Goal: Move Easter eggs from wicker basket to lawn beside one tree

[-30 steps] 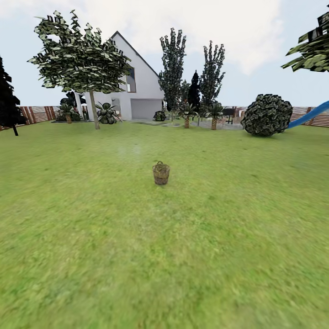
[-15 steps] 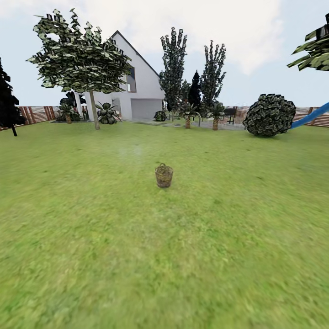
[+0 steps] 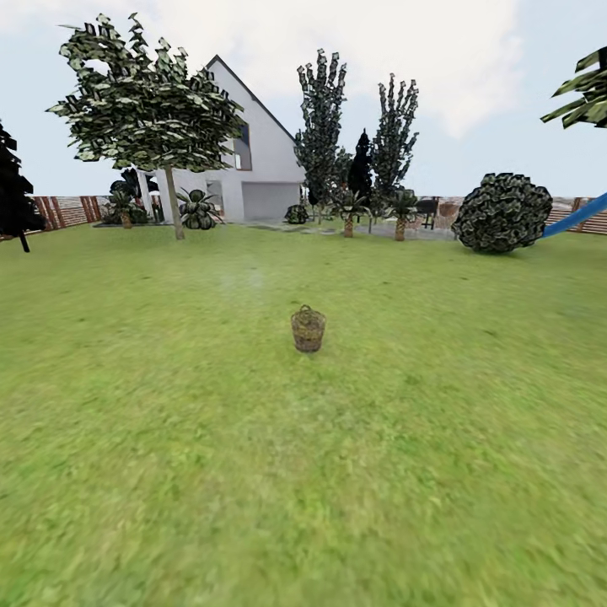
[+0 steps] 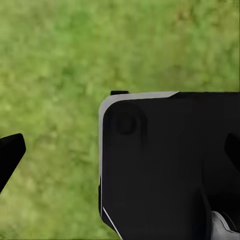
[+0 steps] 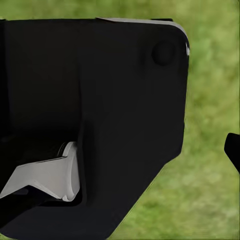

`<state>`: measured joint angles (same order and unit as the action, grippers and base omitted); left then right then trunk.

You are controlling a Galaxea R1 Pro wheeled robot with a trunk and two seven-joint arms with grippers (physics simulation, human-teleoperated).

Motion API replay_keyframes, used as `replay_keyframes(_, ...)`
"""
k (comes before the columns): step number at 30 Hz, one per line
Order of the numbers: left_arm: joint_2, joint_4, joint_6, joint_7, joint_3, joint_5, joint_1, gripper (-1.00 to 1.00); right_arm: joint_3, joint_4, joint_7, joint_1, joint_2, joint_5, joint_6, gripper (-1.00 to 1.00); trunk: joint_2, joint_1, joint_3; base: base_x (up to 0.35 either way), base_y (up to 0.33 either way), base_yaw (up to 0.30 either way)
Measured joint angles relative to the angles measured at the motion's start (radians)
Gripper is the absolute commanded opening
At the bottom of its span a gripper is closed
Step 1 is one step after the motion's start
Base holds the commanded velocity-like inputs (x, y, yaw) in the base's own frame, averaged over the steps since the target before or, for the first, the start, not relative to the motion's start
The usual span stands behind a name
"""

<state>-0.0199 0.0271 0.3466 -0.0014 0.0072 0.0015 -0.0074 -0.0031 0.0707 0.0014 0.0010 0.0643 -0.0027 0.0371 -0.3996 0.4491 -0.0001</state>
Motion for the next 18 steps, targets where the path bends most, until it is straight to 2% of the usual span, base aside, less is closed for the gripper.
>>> replay_keyframes(18, 0.001, 0.000, 0.000, 0.000, 0.000, 0.000, 0.000, 1.00, -0.001, 0.000, 0.000, 0.000, 0.000, 0.000, 0.000, 1.00, 0.000, 0.000, 0.000, 0.317, 0.169, 0.000)
